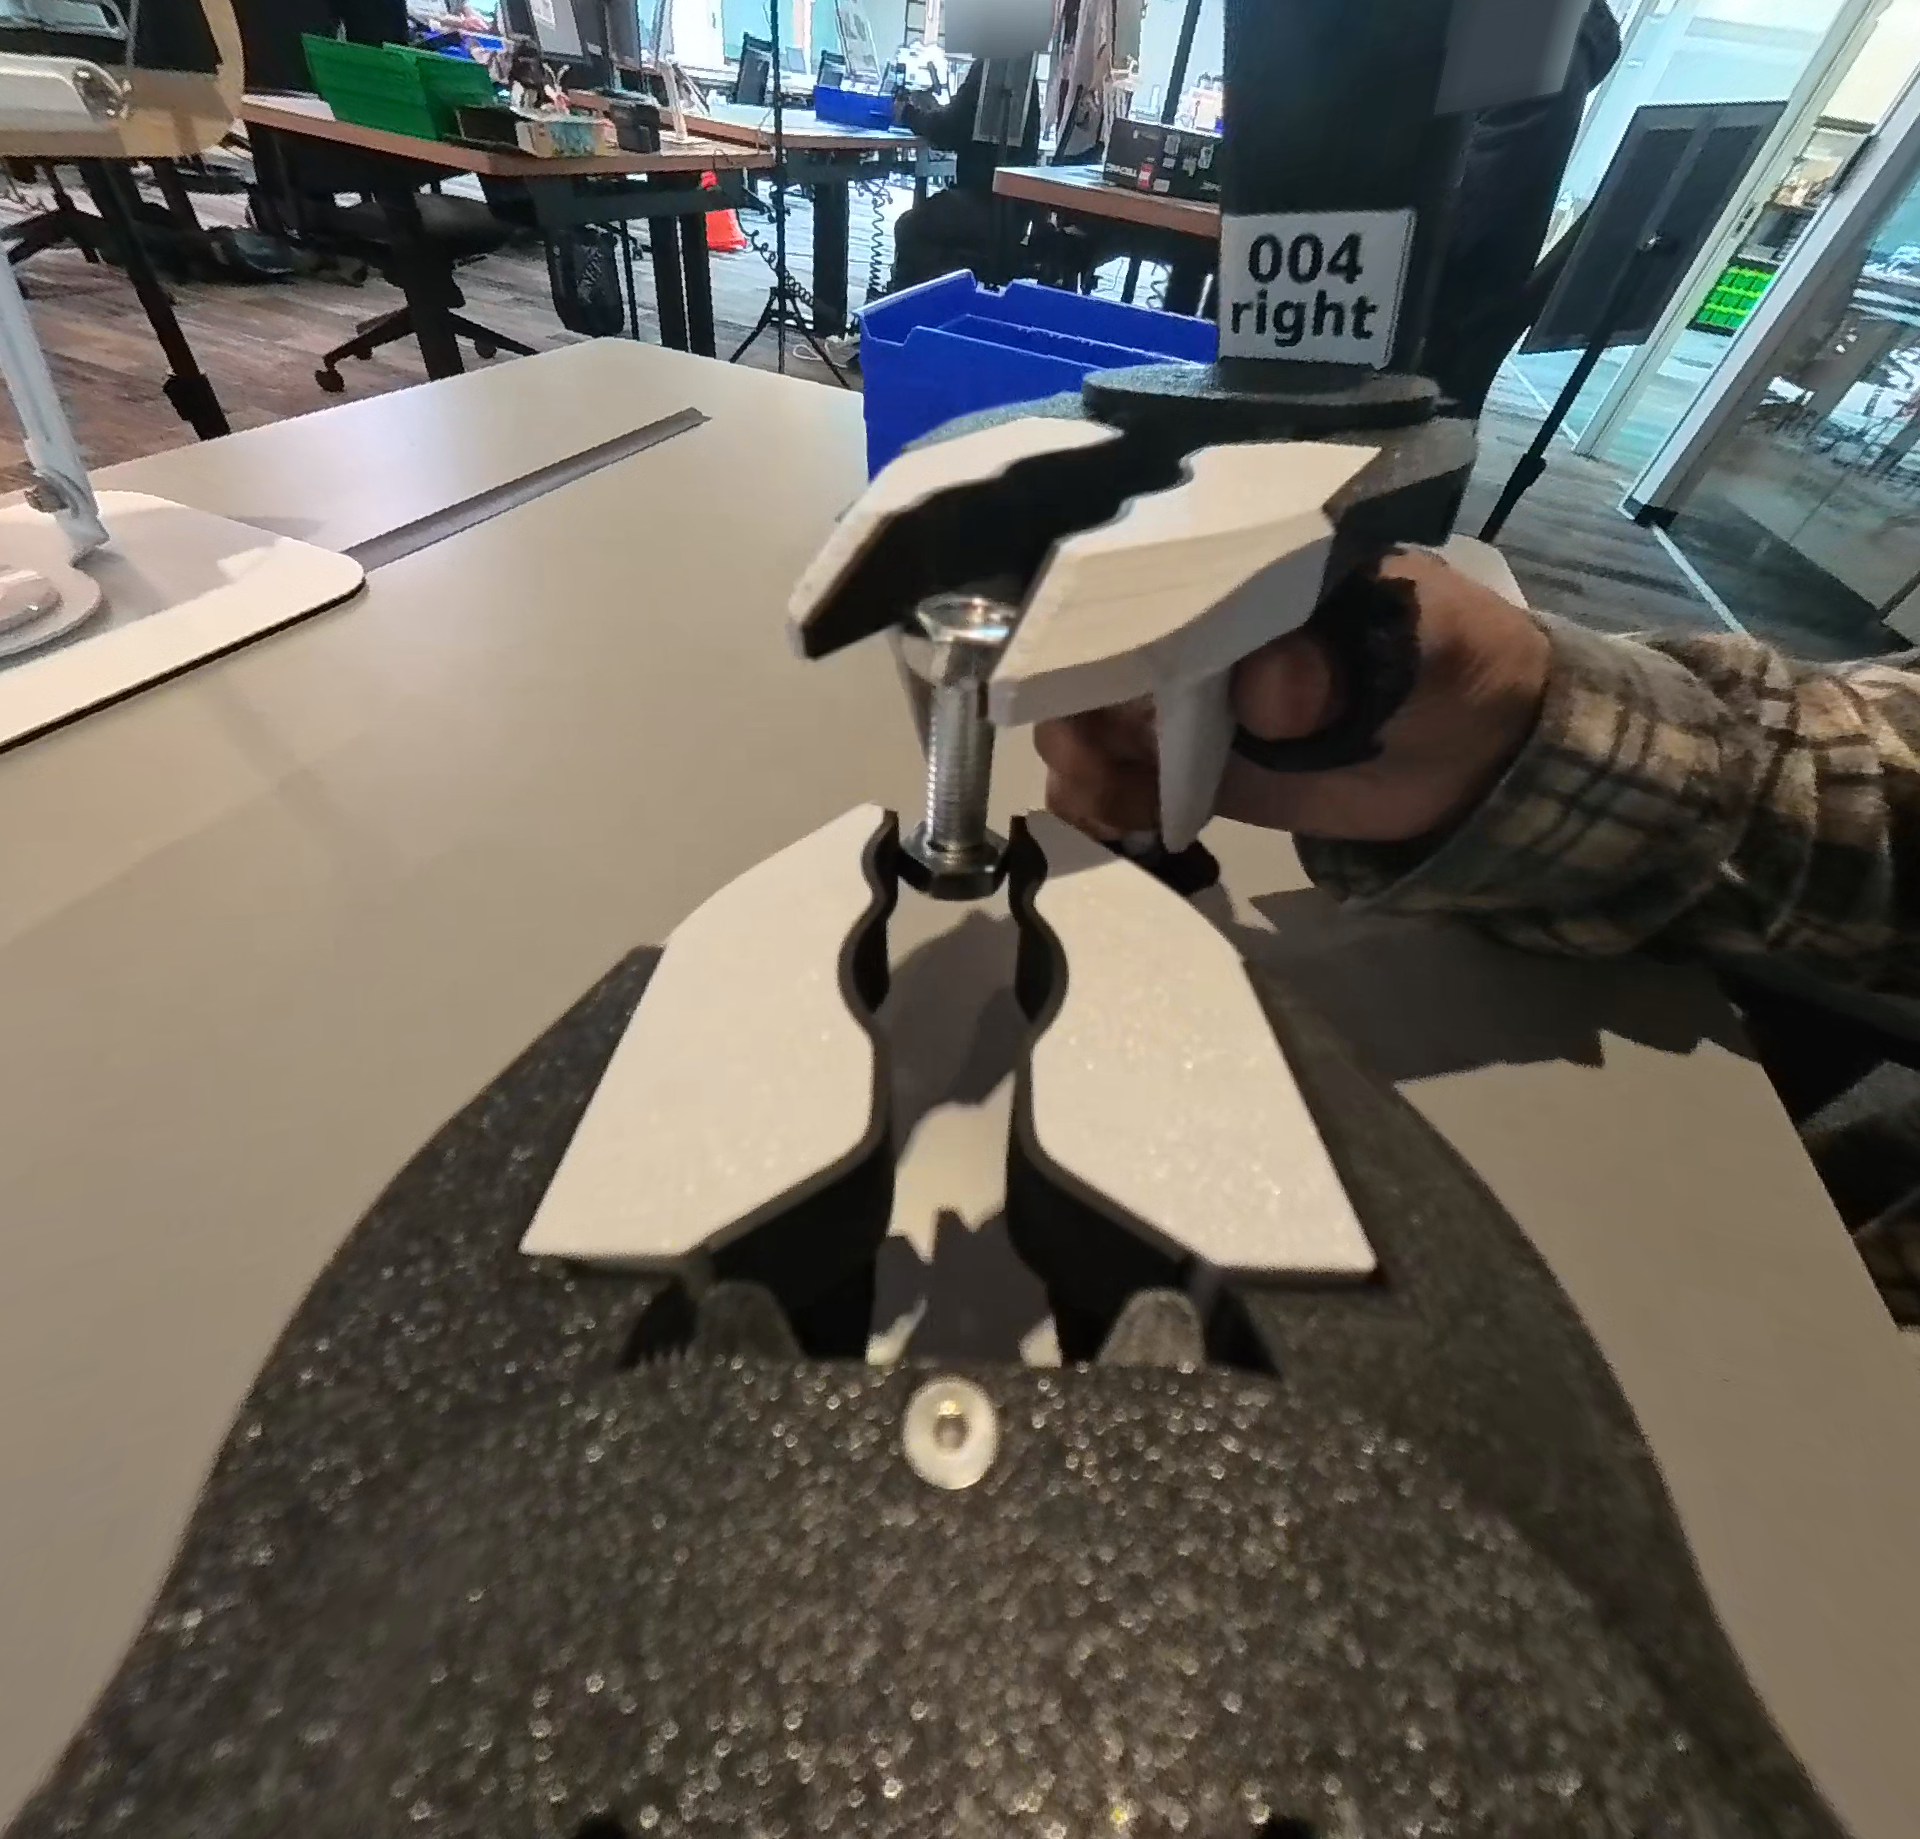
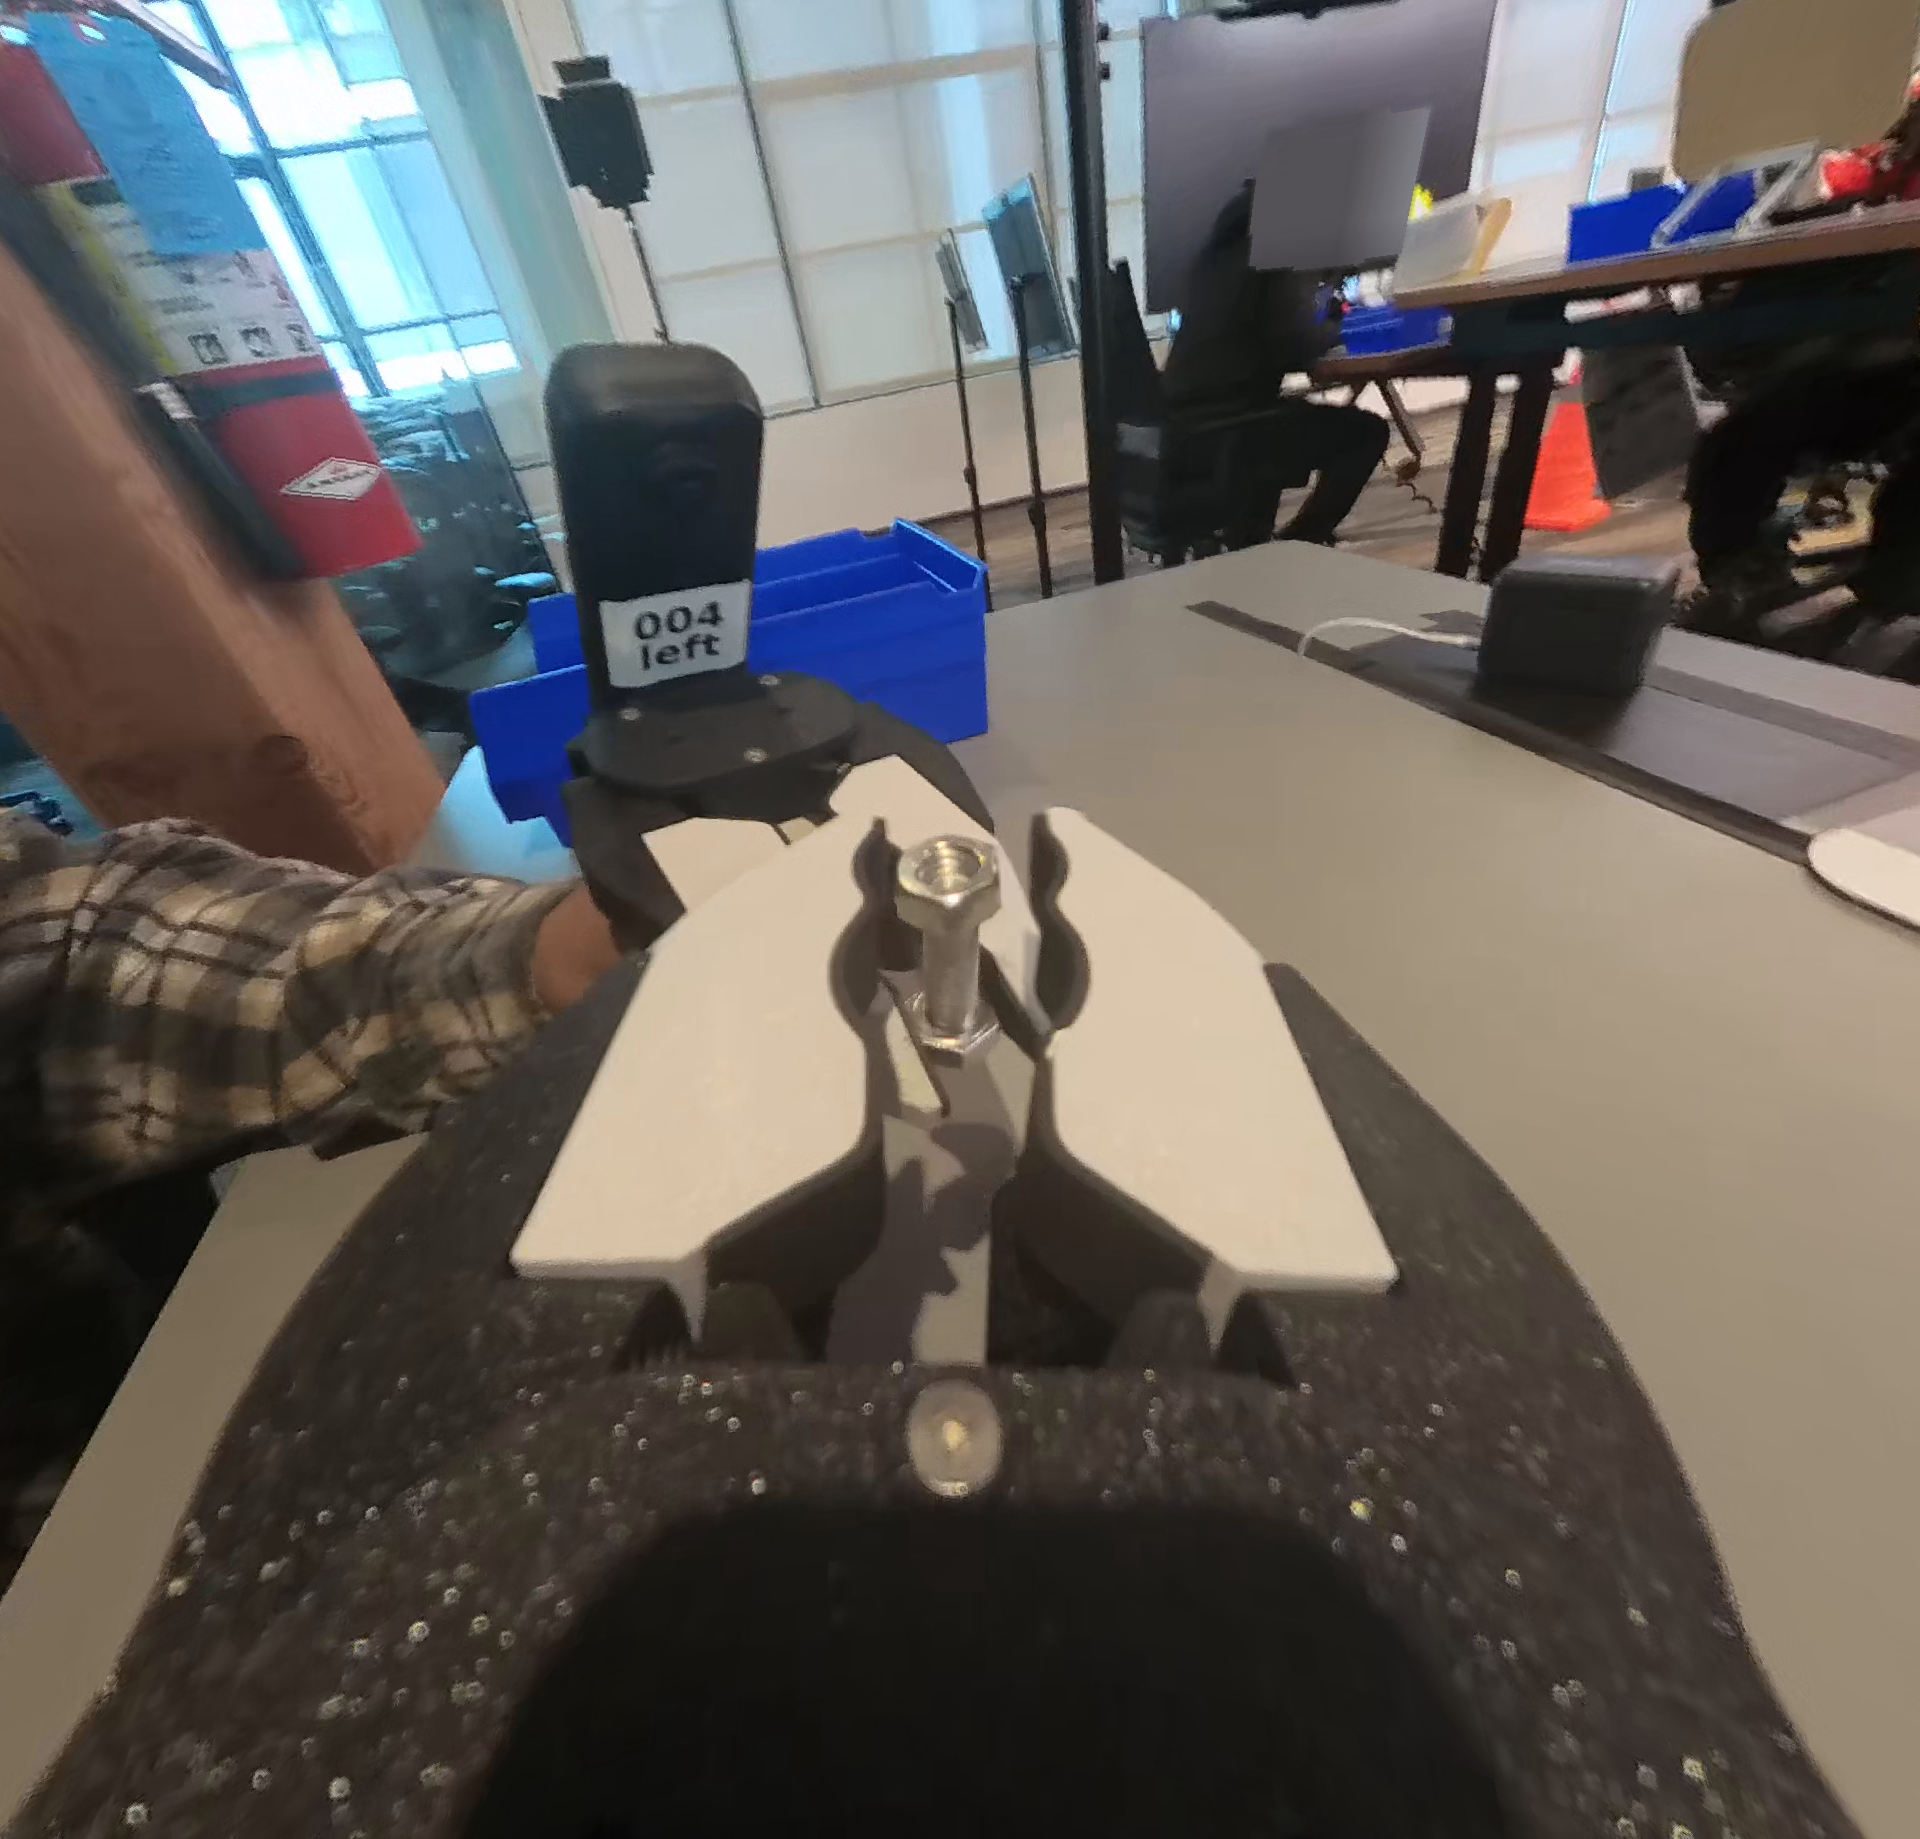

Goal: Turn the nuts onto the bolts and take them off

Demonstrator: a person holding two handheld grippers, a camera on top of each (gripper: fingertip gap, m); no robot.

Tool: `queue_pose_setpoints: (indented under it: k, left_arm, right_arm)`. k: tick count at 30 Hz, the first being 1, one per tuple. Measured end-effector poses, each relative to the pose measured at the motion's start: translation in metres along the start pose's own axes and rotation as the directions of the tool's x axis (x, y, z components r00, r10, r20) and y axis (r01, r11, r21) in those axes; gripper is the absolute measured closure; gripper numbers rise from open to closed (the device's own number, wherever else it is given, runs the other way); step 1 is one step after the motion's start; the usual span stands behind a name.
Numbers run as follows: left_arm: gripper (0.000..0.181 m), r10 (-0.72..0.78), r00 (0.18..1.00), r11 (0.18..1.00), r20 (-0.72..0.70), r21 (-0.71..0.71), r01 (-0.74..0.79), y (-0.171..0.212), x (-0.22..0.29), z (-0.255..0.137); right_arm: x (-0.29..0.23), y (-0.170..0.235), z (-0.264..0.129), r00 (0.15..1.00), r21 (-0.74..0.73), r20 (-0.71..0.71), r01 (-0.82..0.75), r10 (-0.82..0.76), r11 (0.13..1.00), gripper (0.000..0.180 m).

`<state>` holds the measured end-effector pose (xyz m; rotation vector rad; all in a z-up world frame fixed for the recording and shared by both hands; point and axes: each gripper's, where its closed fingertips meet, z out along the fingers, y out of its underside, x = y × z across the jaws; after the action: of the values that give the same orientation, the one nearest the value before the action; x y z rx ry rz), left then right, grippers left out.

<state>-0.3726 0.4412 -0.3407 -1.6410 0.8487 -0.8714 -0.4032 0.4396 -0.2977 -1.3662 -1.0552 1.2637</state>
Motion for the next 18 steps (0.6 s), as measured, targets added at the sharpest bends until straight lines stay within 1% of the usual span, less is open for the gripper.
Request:
queue_pose_setpoints:
  k: [1,3,5,7,9,12,15,18]
  left_arm:
    - [0.161,0.000,1.000,1.000,-0.004,-0.001,0.000,0.000,0.001,0.000]
    - [0.161,-0.002,1.000,1.000,-0.013,0.002,0.002,0.000,0.002,0.000]
    - [0.161,-0.004,1.000,1.000,-0.026,0.007,0.005,-0.001,0.003,0.000]
    - [0.161,-0.003,0.999,1.000,-0.049,0.018,0.004,-0.003,0.006,0.000]
    - [0.161,-0.001,0.997,1.000,-0.078,0.023,0.003,-0.004,0.010,0.001]
    - [0.161,0.014,0.993,1.000,-0.118,0.022,-0.012,-0.003,0.017,0.003]
    - [0.161,0.033,0.989,0.999,-0.144,0.023,-0.030,-0.003,0.022,0.004]
    - [0.161,0.035,0.987,0.999,-0.156,0.028,-0.031,-0.004,0.023,0.003]
  right_arm:
    - [-0.001,-0.001,-0.001,1.000,0.003,0.013,-0.001,0.001,1.000,0.152]
    - [0.000,-0.003,-0.005,1.000,0.002,0.031,0.004,-0.004,1.000,0.143]
    - [-0.001,-0.010,-0.009,0.996,-0.020,0.072,0.061,-0.059,0.998,0.131]
    - [-0.003,-0.017,-0.017,0.976,-0.036,0.179,0.136,-0.127,0.990,0.119]
    - [-0.008,-0.020,-0.026,0.931,-0.058,0.342,0.158,-0.129,0.986,0.119]
    - [-0.020,-0.025,-0.038,0.819,-0.089,0.572,0.121,-0.049,0.989,0.121]
    - [-0.028,-0.019,-0.036,0.731,-0.120,0.682,0.134,-0.016,0.984,0.124]
    - [-0.029,-0.008,-0.028,0.692,-0.151,0.722,0.155,0.001,0.976,0.132]
